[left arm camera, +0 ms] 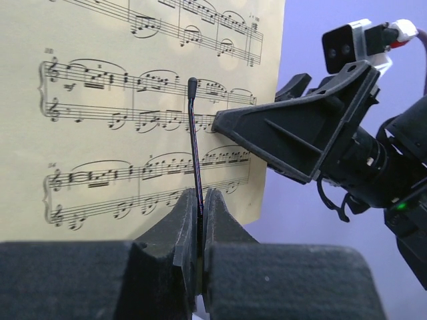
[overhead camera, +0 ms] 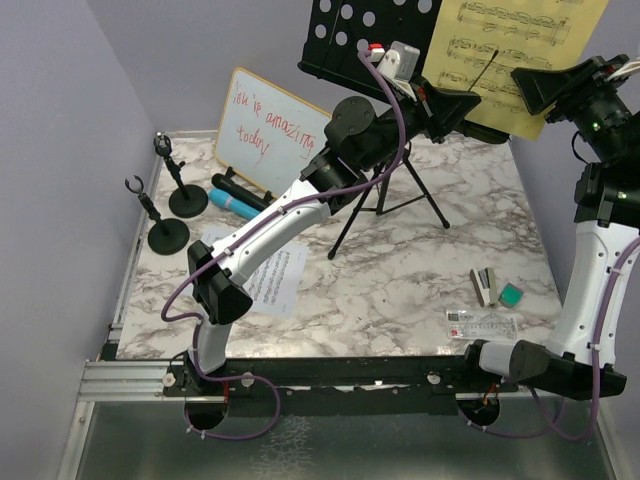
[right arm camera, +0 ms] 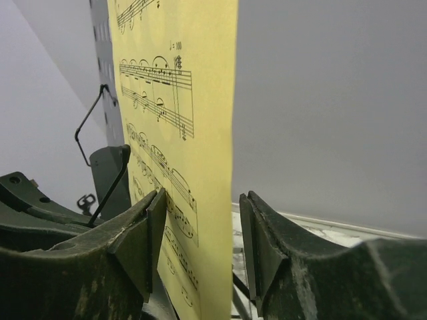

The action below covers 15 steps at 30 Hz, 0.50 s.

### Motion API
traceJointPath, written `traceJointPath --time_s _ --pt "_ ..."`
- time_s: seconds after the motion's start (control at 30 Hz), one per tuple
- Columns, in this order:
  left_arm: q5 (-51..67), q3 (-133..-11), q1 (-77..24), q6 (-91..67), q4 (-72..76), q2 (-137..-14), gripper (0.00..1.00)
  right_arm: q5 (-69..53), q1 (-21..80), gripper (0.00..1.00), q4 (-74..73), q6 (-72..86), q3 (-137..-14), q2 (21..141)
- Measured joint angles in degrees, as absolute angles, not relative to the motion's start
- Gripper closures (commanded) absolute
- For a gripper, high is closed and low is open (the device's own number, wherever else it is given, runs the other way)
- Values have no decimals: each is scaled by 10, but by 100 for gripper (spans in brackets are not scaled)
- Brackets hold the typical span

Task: Pack up the instrument practice props
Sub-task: Pick up the sheet music from the music stand.

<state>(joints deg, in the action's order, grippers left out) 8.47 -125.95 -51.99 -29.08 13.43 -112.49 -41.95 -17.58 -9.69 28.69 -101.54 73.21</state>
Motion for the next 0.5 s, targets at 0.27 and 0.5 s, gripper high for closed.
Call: traceJointPath --time_s 0.27,0.5 --pt "62 -1251 -522 -274 138 -1118 100 -349 -176 67 -126 254 -1007 694" --pt "47 -1250 -522 -267 138 -1118 100 -307 -176 78 -156 227 -1007 673"
